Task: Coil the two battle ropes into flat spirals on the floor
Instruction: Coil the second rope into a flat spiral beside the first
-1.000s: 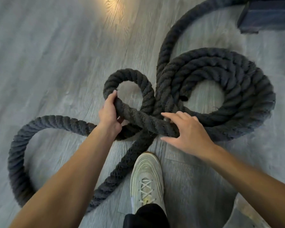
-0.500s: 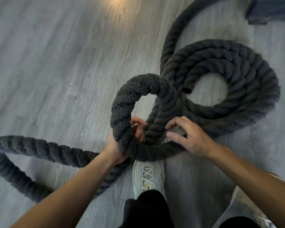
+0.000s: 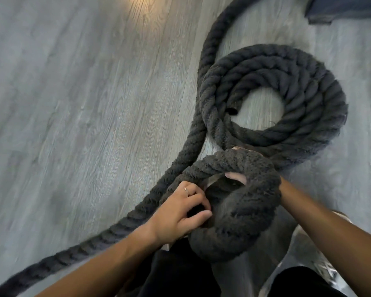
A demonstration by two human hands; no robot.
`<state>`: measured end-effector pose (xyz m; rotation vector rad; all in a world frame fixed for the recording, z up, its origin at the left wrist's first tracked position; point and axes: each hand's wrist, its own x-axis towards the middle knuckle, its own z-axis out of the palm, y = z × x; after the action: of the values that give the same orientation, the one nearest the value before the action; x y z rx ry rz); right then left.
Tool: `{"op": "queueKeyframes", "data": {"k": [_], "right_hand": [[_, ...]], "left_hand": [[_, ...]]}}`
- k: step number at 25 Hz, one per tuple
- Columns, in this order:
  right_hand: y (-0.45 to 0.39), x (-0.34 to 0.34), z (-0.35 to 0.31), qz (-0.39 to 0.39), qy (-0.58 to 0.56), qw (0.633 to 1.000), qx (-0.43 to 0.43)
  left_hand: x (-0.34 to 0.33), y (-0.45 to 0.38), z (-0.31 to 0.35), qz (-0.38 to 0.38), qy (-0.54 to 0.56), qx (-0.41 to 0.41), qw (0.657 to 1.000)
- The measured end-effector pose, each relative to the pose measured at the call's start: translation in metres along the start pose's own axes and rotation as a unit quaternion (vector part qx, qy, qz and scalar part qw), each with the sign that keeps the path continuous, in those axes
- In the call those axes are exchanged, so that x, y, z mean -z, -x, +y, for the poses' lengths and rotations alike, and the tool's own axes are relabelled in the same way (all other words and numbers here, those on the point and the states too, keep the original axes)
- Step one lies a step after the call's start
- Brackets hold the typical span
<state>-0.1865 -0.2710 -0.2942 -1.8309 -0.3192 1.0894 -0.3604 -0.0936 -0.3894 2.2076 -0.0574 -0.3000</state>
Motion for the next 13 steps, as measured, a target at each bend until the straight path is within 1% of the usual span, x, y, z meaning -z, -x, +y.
{"op": "queueKeyframes", "data": {"k": [1,3,4,5,6,7,8,9,10,11,12,13], "right_hand": [[0.009,-0.001,-0.021,0.023,-0.054,0.997,-0.042],[0.011,0.000,-0.012,0.034,-0.159,0.982,-0.096],[0.015,-0.001,0.000,0.039,-0.208,0.972,-0.098],[0.003,0.000,0.025,0.044,-0.236,0.969,-0.057],[-0.014,0.002,0.041,0.033,-0.267,0.962,-0.053],[-0.030,-0.001,0.044,0.014,-0.309,0.948,-0.077],[-0.046,-0.002,0.052,0.006,-0.313,0.944,-0.103],[-0.059,0.000,0.064,-0.022,-0.284,0.953,-0.102],[-0.068,0.001,0.075,-0.042,-0.216,0.971,-0.093],[-0.073,0.001,0.082,-0.059,-0.143,0.985,-0.078],[-0.076,0.000,0.086,-0.055,-0.074,0.994,-0.058],[-0.075,-0.003,0.088,-0.046,-0.031,0.998,-0.035]], "left_hand": [[-0.007,-0.001,-0.002,0.024,-0.052,-0.010,0.998],[-0.016,-0.001,-0.006,0.046,-0.123,-0.022,0.991],[-0.017,-0.002,-0.010,0.050,-0.149,-0.017,0.987],[-0.016,-0.006,-0.017,0.053,-0.170,-0.002,0.984],[-0.013,-0.011,-0.024,0.058,-0.191,0.014,0.980],[-0.008,-0.018,-0.031,0.069,-0.218,0.019,0.973],[-0.003,-0.026,-0.042,0.087,-0.244,0.006,0.966],[0.003,-0.034,-0.051,0.108,-0.261,-0.018,0.959],[0.009,-0.041,-0.056,0.135,-0.255,-0.032,0.957],[0.017,-0.047,-0.063,0.149,-0.248,-0.029,0.957],[0.025,-0.051,-0.067,0.156,-0.249,-0.013,0.956],[0.033,-0.056,-0.074,0.157,-0.270,0.018,0.950]]}}
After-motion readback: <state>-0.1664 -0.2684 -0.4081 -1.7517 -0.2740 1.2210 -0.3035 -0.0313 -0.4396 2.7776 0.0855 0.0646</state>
